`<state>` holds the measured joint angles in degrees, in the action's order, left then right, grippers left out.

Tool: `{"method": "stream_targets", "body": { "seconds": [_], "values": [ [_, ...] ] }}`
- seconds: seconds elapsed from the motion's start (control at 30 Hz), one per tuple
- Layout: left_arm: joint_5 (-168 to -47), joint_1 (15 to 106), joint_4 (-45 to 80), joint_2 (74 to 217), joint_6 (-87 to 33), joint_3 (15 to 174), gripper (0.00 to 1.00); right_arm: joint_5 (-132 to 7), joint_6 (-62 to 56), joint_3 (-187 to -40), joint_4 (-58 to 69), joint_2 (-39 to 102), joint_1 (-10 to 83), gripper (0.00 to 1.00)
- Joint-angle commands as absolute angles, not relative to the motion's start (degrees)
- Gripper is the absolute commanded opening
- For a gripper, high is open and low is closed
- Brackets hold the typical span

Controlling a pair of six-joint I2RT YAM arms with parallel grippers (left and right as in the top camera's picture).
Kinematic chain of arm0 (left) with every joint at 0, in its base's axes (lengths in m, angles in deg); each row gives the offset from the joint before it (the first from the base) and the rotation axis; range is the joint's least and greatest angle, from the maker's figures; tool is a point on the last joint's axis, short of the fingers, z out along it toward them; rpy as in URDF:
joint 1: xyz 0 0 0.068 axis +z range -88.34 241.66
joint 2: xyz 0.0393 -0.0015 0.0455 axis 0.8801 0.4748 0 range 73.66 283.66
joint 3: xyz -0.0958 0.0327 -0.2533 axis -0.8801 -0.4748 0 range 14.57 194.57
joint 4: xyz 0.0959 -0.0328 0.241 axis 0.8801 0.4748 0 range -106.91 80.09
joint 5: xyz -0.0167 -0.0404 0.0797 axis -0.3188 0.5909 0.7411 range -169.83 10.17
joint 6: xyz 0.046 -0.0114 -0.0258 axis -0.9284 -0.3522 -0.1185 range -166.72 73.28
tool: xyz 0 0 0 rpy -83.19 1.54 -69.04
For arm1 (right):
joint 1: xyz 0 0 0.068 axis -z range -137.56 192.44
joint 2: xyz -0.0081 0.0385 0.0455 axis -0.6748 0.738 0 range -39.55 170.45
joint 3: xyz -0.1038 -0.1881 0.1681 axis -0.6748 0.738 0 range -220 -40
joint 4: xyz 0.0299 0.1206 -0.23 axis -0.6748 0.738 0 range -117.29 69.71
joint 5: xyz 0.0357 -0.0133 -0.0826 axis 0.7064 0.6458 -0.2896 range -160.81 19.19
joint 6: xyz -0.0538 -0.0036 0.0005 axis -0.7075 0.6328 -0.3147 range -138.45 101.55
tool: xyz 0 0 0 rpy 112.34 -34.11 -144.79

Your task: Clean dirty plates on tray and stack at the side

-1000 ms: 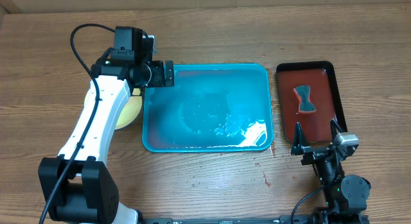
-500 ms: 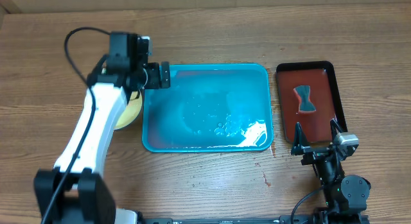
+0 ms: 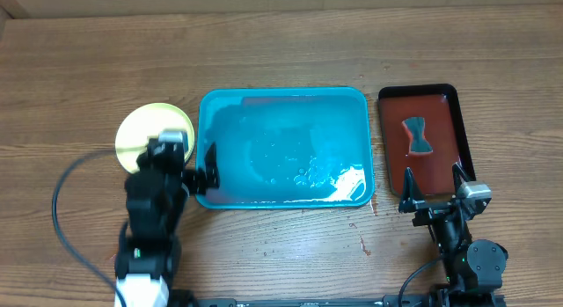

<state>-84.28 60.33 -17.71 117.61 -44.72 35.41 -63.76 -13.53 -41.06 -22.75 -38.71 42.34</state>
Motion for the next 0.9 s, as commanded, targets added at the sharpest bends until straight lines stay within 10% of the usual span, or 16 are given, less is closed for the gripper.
{"method": "stream_targets", "body": {
  "seconds": [0.0,0.87],
  "values": [
    [-84.3,60.6,-19.2,109.3,-50.3,29.9,1.00,-64.3,-13.1,-40.4,-23.1,-39.4,42.1,1.00],
    [-83.5,60.6,-12.6,73.8,-60.0,14.8,1.00,-64.3,-13.1,-40.4,-23.1,-39.4,42.1,1.00]
  ]
}}
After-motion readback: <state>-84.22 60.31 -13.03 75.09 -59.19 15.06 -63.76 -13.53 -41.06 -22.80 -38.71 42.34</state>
